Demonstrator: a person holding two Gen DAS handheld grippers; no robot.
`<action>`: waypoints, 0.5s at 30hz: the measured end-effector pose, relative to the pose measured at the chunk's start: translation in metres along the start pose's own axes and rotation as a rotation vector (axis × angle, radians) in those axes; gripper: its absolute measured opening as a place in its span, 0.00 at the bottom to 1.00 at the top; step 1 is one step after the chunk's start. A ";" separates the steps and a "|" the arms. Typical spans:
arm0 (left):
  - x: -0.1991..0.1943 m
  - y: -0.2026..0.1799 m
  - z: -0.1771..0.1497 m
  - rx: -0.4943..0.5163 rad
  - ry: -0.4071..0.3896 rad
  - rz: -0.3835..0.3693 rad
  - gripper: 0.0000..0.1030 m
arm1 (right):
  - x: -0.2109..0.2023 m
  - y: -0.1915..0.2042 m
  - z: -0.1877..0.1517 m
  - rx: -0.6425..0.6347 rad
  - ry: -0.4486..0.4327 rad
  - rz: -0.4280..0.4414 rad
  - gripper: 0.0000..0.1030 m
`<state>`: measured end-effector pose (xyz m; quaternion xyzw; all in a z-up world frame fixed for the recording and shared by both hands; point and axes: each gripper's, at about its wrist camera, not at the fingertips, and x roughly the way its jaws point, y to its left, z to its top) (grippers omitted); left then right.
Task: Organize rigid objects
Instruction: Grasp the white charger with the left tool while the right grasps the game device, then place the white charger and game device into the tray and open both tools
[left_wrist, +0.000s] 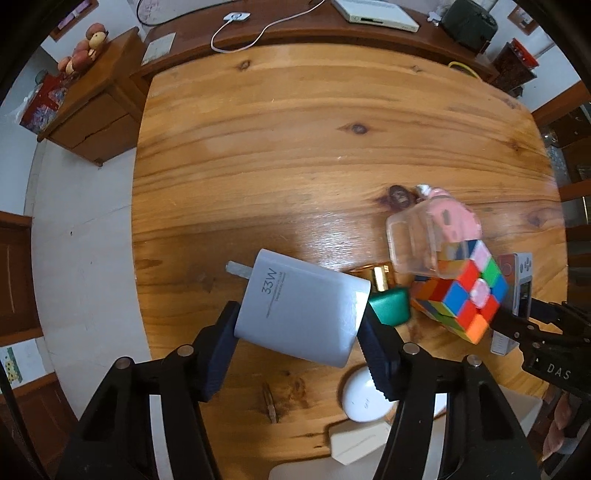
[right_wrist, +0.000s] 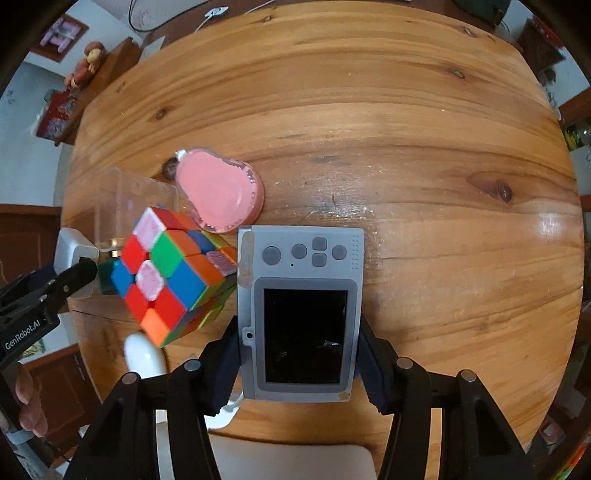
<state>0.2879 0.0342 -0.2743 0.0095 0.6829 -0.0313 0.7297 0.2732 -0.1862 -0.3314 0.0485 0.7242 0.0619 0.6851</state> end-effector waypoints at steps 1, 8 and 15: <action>-0.005 -0.001 -0.002 0.003 -0.009 -0.004 0.63 | -0.004 -0.002 0.000 0.003 -0.002 0.007 0.55; -0.048 -0.011 -0.019 0.029 -0.054 -0.042 0.63 | -0.034 -0.009 -0.012 0.028 -0.035 0.083 0.55; -0.122 -0.024 -0.065 0.122 -0.154 -0.082 0.64 | -0.092 -0.011 -0.044 0.019 -0.120 0.176 0.55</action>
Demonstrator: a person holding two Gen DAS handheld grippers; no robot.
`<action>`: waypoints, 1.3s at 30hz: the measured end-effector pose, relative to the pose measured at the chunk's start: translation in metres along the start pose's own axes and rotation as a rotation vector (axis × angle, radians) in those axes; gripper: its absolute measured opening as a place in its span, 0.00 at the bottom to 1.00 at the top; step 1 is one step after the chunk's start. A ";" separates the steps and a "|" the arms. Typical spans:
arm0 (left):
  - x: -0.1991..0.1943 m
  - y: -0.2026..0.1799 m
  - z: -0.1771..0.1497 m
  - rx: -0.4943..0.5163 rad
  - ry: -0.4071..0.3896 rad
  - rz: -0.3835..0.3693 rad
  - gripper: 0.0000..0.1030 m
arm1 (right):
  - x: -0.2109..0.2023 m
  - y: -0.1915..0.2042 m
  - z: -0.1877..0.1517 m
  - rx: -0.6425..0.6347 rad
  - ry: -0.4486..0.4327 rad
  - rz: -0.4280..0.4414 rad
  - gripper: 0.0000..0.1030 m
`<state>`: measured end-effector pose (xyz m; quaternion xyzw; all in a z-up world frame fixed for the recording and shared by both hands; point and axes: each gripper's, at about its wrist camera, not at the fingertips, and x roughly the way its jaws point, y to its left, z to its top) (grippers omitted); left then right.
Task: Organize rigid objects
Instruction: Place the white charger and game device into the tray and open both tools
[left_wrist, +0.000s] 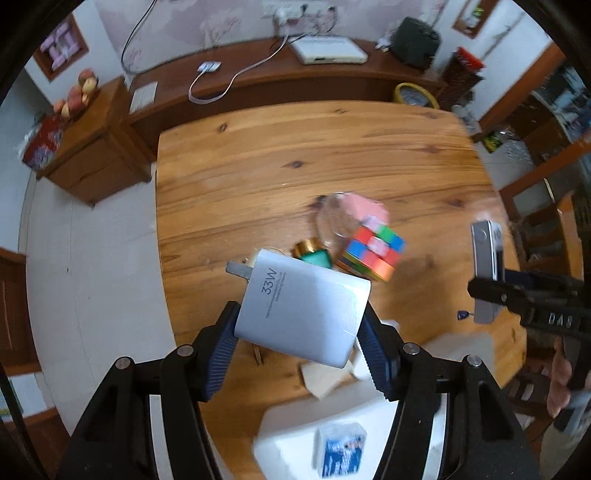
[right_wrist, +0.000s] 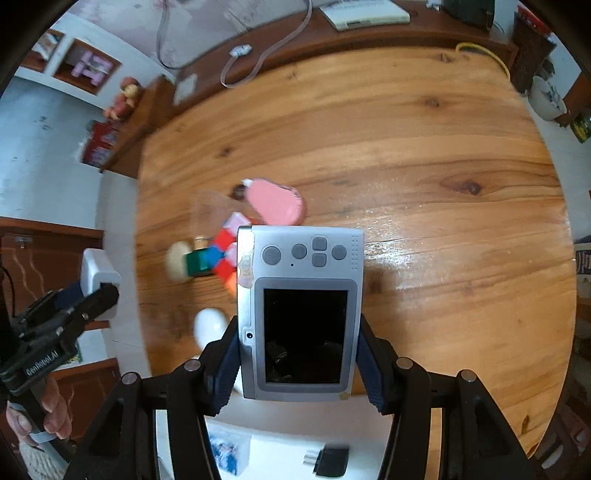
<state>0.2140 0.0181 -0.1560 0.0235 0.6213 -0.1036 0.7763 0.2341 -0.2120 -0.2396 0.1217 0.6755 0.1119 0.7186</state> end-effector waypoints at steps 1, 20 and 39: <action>-0.008 -0.002 -0.005 0.012 -0.007 -0.009 0.64 | -0.011 0.002 -0.006 -0.006 -0.018 0.015 0.56; 0.003 -0.110 -0.137 0.330 0.117 -0.093 0.64 | -0.028 0.017 -0.225 -0.138 0.014 -0.088 0.56; 0.119 -0.152 -0.148 0.366 0.221 0.004 0.64 | 0.041 -0.012 -0.254 -0.104 -0.002 -0.228 0.55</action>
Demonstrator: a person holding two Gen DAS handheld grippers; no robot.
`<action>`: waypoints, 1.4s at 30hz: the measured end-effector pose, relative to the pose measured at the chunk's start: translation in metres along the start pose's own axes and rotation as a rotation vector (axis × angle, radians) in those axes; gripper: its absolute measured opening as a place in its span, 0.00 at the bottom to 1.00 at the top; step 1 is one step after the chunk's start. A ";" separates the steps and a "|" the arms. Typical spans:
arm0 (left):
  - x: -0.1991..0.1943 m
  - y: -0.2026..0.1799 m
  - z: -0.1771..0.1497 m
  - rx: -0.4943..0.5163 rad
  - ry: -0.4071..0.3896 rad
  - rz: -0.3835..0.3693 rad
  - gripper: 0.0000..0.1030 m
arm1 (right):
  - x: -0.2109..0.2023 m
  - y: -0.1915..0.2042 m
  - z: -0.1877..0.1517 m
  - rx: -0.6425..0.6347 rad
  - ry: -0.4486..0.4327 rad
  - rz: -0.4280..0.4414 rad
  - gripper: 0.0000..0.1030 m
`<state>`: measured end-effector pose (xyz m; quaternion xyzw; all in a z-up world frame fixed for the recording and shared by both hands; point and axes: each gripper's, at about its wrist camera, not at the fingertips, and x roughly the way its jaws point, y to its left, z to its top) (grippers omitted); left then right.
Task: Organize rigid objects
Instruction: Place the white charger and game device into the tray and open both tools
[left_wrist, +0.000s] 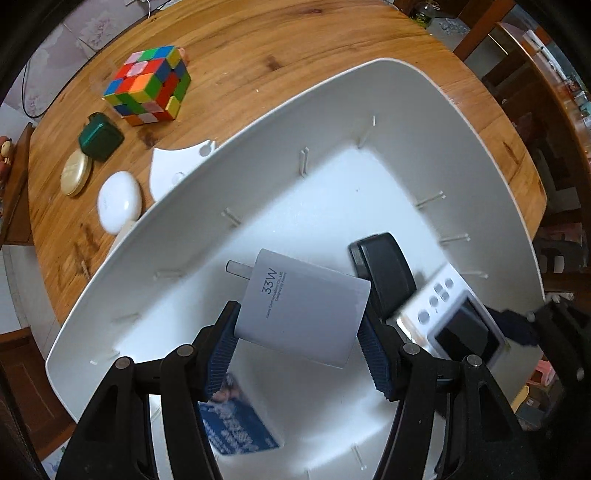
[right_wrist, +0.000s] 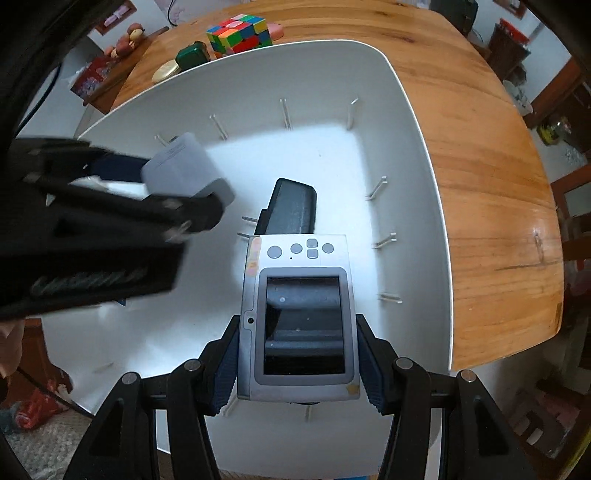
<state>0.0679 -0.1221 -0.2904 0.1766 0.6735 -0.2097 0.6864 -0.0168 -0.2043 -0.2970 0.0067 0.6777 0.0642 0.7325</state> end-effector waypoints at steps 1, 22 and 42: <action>0.004 -0.001 0.001 0.002 0.005 0.002 0.64 | 0.000 0.001 0.000 -0.007 0.001 -0.005 0.55; 0.007 -0.004 -0.014 -0.041 0.050 -0.021 0.83 | 0.009 0.027 -0.012 -0.136 0.037 -0.104 0.68; -0.118 0.057 -0.037 -0.172 -0.172 -0.045 0.83 | -0.103 0.016 0.002 -0.137 -0.086 -0.009 0.68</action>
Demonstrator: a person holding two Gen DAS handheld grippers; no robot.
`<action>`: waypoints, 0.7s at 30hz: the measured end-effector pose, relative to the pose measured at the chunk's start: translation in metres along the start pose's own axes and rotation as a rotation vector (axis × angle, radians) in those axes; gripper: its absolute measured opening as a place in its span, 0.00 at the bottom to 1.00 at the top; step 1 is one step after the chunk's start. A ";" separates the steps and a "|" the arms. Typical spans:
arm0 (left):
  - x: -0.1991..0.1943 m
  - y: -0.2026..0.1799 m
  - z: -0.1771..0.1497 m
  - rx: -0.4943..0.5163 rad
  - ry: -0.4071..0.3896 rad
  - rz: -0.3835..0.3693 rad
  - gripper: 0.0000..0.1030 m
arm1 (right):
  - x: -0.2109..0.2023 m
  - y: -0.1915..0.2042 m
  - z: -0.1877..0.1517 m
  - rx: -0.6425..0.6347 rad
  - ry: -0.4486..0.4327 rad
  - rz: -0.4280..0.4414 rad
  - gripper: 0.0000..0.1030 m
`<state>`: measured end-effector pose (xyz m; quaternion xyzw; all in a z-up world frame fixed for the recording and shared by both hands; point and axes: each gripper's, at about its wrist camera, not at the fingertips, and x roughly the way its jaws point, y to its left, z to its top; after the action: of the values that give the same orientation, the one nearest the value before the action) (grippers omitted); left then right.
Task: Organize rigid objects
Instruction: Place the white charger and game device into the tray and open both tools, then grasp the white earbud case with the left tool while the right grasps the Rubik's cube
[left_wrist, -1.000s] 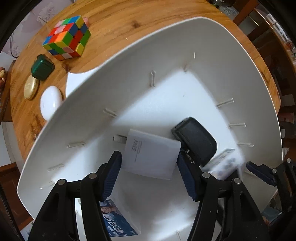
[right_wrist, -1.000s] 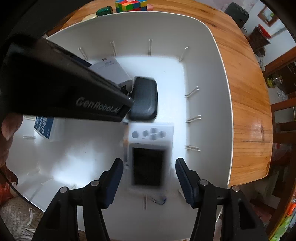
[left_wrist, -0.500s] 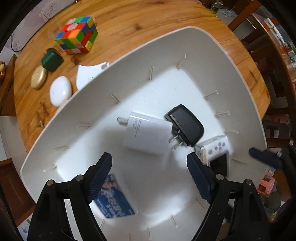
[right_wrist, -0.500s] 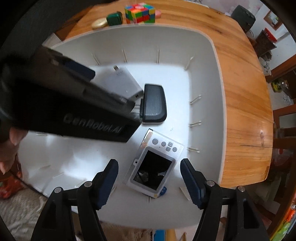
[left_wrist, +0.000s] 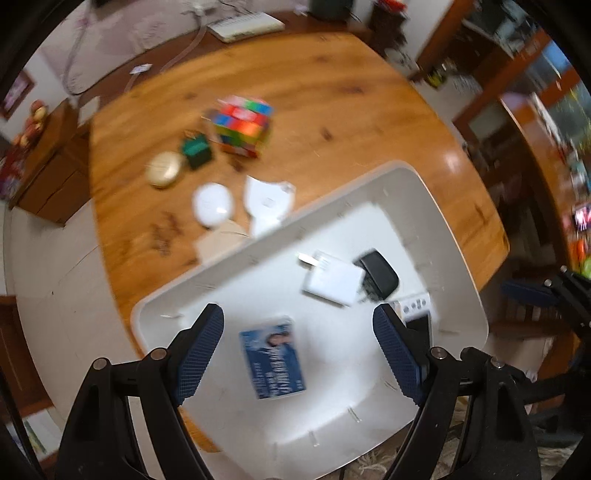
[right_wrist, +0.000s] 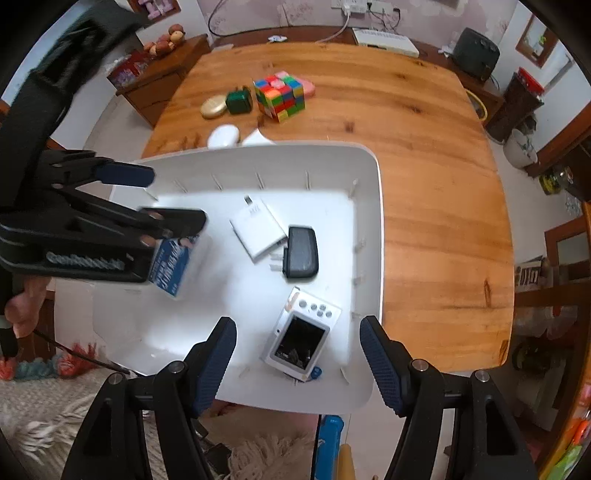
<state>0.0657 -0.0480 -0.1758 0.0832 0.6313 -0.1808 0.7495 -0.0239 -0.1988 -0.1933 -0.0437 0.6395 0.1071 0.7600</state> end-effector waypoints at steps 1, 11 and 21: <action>-0.008 0.010 0.001 -0.024 -0.019 0.007 0.83 | -0.002 0.000 0.002 -0.004 -0.007 0.000 0.68; -0.069 0.085 0.017 -0.222 -0.144 0.097 0.83 | -0.027 0.018 0.059 -0.119 -0.074 -0.027 0.68; -0.054 0.096 0.052 -0.264 -0.118 0.142 0.83 | -0.050 0.011 0.157 -0.185 -0.171 -0.068 0.74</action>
<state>0.1425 0.0313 -0.1232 0.0176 0.5970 -0.0473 0.8007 0.1174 -0.1618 -0.1153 -0.1259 0.5579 0.1430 0.8077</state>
